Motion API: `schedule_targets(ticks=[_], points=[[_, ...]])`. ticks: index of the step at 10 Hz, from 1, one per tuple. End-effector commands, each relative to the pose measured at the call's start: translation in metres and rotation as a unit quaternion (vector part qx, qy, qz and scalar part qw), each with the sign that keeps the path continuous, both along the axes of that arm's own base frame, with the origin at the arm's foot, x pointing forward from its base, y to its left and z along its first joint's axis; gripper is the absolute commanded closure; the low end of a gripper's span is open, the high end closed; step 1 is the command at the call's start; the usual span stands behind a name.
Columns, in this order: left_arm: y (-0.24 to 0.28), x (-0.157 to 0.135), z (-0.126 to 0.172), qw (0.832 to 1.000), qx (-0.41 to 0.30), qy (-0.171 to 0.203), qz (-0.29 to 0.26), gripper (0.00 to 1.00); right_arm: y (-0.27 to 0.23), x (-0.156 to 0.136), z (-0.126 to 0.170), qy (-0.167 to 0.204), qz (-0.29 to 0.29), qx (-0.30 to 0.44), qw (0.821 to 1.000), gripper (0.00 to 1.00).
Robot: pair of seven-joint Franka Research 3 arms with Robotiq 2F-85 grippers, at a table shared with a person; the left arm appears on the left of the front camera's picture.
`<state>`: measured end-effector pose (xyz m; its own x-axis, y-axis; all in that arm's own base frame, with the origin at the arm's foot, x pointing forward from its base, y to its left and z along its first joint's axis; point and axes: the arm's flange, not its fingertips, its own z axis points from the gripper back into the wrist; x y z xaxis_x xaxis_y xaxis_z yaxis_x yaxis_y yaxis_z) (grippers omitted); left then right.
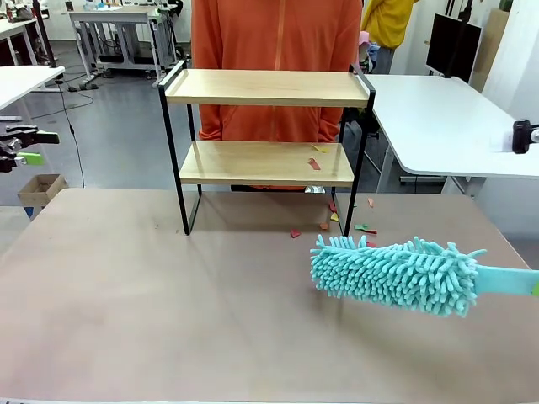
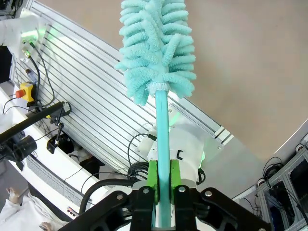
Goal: Clean the shelf.
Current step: Hand the Duster back to the human.
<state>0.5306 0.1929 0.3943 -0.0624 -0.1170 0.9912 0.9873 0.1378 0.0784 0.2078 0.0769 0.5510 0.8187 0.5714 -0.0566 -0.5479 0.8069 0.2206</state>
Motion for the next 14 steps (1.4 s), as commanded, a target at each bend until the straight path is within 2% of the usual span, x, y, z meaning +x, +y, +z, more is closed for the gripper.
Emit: schedule_targets(ticks=[1,2,3,4,5,7,9,11,14], points=[[0.0,0.0,0.0,1.0,0.0,0.0,0.0,0.0,0.0,0.0,0.0,0.0,0.0,0.0,1.0,0.87],[-0.003,-0.024,0.008,1.0,0.003,-0.002,0.014,0.0,-0.002,0.021,0.006,-0.024,0.071,0.043,0.996,0.87],[-0.015,-0.039,0.023,0.999,0.006,0.014,0.028,0.0,-0.004,0.044,0.009,-0.037,0.107,0.065,0.991,0.87],[-0.03,-0.058,0.04,1.0,0.013,0.012,0.023,0.0,-0.006,0.06,0.009,-0.046,0.168,0.1,0.98,0.87],[-0.045,-0.076,0.053,0.999,0.025,0.03,0.022,0.0,-0.01,0.072,0.007,-0.063,0.218,0.125,0.966,0.87],[-0.079,-0.122,0.066,0.998,0.023,0.049,0.018,0.0,-0.019,0.102,0.002,-0.094,0.272,0.164,0.943,0.87],[-0.103,-0.168,0.067,0.997,0.012,0.035,0.07,0.0,-0.029,0.129,0.007,-0.132,0.348,0.179,0.911,0.87],[-0.12,-0.203,0.068,0.996,-0.008,0.043,0.081,0.0,-0.043,0.147,0.016,-0.151,0.378,0.19,0.893,0.87],[-0.15,-0.229,0.077,0.995,-0.012,0.077,0.062,0.0,-0.055,0.168,0.013,-0.167,0.383,0.198,0.887,0.87]])
